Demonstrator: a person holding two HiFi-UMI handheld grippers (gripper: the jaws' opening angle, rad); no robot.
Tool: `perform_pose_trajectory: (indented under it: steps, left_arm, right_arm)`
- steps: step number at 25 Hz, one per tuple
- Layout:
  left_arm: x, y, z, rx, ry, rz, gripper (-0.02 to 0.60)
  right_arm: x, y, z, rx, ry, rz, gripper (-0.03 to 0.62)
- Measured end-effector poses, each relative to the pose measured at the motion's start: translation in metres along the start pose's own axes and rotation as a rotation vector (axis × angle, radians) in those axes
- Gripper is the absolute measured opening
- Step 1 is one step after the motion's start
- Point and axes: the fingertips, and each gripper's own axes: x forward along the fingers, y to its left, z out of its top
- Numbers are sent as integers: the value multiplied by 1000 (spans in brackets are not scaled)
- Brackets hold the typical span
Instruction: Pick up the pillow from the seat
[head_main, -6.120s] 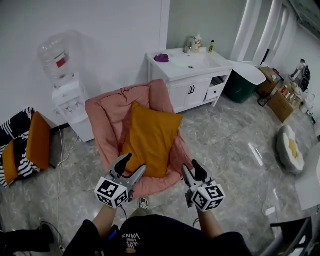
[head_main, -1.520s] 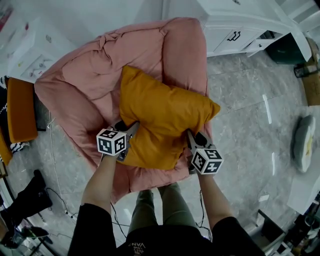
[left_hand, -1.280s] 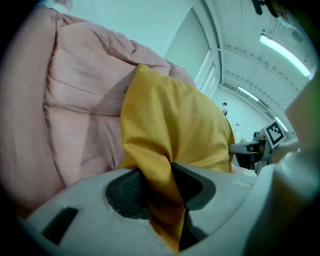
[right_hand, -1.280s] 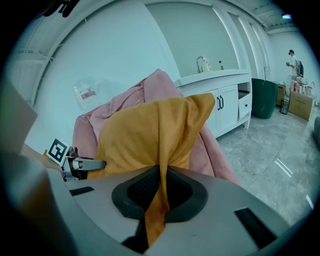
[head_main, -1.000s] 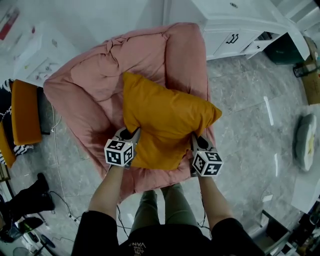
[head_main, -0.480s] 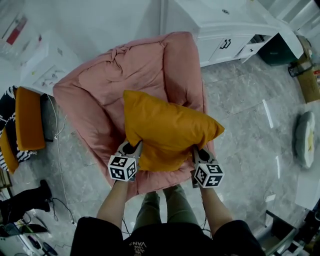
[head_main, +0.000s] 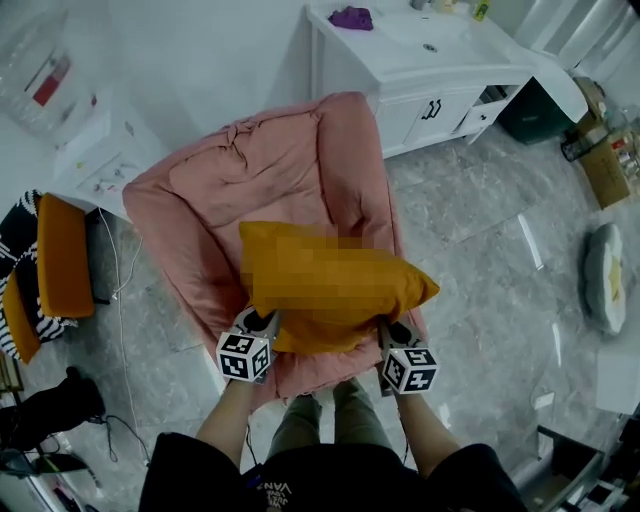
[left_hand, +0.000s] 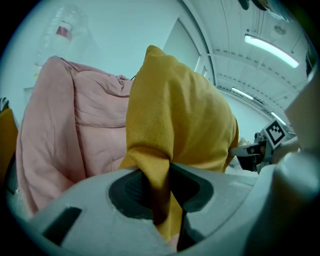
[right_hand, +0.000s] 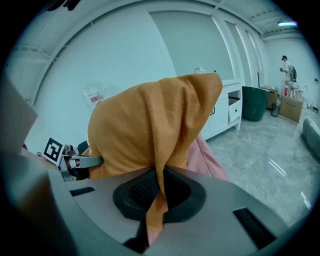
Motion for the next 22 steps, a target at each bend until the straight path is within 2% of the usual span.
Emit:
perform_pose_trajectory:
  steps: [4, 10, 16, 22]
  left_arm:
    - [-15, -12, 0, -3, 9, -7, 95]
    - [-38, -28, 11, 39, 25, -33, 89]
    - [-62, -43, 26, 34, -8, -34, 87]
    - [-83, -60, 52, 73, -44, -63, 86]
  right_arm:
    - [-20, 5, 1, -3, -13, -8, 11]
    - [-50, 15, 14, -10, -67, 0, 11]
    - [-73, 25, 40, -32, -124, 12, 11]
    - [-97, 31, 68, -49, -183, 20, 11]
